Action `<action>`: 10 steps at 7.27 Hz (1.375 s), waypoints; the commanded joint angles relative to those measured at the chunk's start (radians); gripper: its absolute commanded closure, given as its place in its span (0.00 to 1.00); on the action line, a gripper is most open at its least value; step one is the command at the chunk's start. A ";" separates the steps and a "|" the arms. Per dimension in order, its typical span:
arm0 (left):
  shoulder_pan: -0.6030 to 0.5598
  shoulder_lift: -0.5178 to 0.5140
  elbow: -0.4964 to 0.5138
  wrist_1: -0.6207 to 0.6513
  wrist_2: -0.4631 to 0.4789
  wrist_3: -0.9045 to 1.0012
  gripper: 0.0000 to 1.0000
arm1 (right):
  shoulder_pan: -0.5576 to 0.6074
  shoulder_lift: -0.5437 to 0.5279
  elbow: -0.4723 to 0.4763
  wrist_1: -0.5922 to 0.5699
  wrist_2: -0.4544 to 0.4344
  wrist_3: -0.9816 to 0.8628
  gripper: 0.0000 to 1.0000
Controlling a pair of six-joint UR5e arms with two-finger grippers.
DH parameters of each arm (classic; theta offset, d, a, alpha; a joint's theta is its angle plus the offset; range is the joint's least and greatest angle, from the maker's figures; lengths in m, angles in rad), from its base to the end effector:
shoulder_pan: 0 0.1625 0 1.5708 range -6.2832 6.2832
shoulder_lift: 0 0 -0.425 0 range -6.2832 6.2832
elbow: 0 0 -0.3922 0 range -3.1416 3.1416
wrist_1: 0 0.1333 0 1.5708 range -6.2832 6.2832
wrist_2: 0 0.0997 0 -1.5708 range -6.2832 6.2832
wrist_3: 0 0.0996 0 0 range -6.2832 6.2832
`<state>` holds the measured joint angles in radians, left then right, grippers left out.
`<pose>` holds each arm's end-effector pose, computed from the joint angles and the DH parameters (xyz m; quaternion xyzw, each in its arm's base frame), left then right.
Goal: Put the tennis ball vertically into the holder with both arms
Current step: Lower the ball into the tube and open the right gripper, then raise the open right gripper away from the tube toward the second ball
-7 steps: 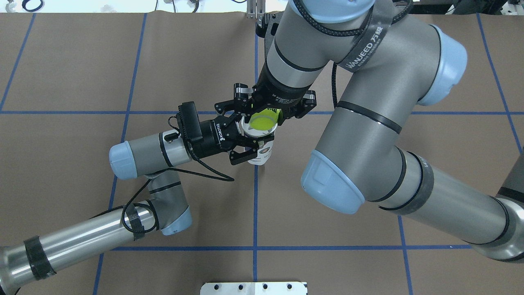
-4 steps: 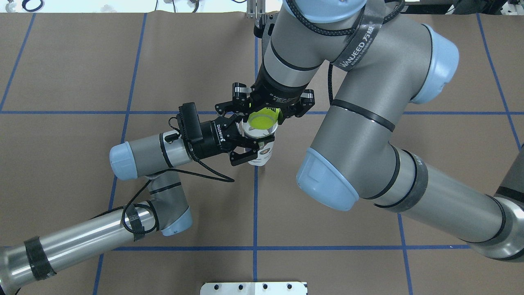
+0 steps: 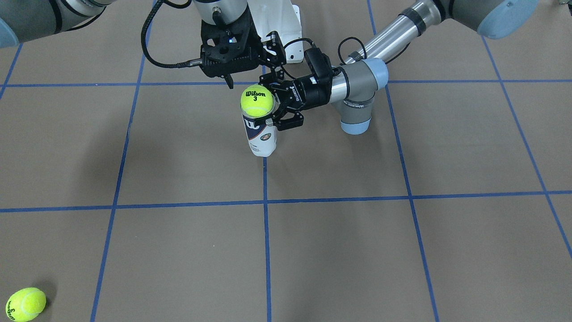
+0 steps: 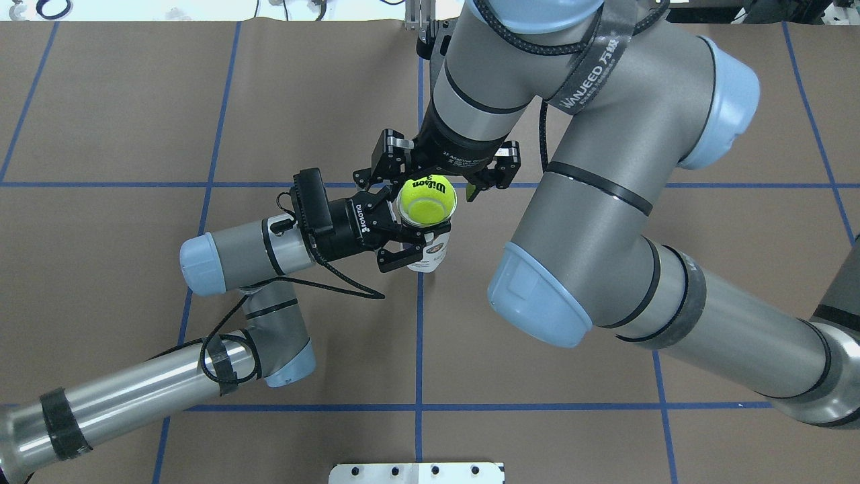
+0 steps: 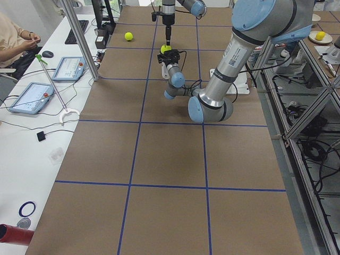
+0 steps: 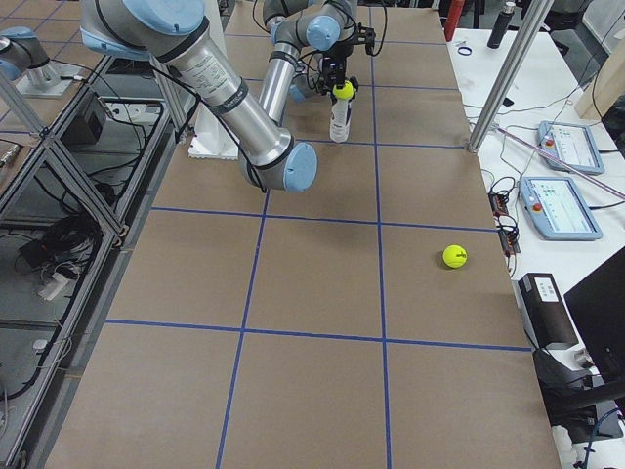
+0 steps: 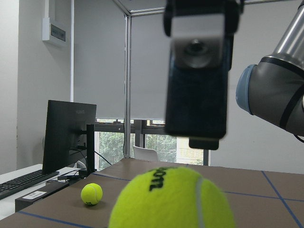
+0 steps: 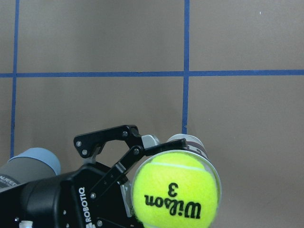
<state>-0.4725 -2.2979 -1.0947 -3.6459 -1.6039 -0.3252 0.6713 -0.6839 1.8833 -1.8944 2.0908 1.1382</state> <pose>0.5343 -0.4191 0.2418 0.6908 0.6045 0.1635 0.3615 -0.4192 -0.4401 0.0443 0.0166 -0.4710 -0.0040 0.8820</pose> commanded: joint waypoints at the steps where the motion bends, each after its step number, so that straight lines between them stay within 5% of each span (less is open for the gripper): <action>1: -0.001 0.000 -0.001 0.001 0.001 0.000 0.20 | 0.002 -0.002 0.010 -0.002 0.000 0.000 0.02; 4: -0.002 0.005 0.002 0.000 -0.001 -0.002 0.20 | 0.007 -0.006 0.010 -0.003 0.002 -0.002 0.02; 10: 0.035 0.005 0.021 -0.008 -0.001 0.000 0.20 | 0.134 -0.201 0.140 -0.003 0.032 -0.300 0.02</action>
<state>-0.4473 -2.2931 -1.0751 -3.6493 -1.6046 -0.3252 0.7730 -0.8353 1.9988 -1.8976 2.1115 0.9229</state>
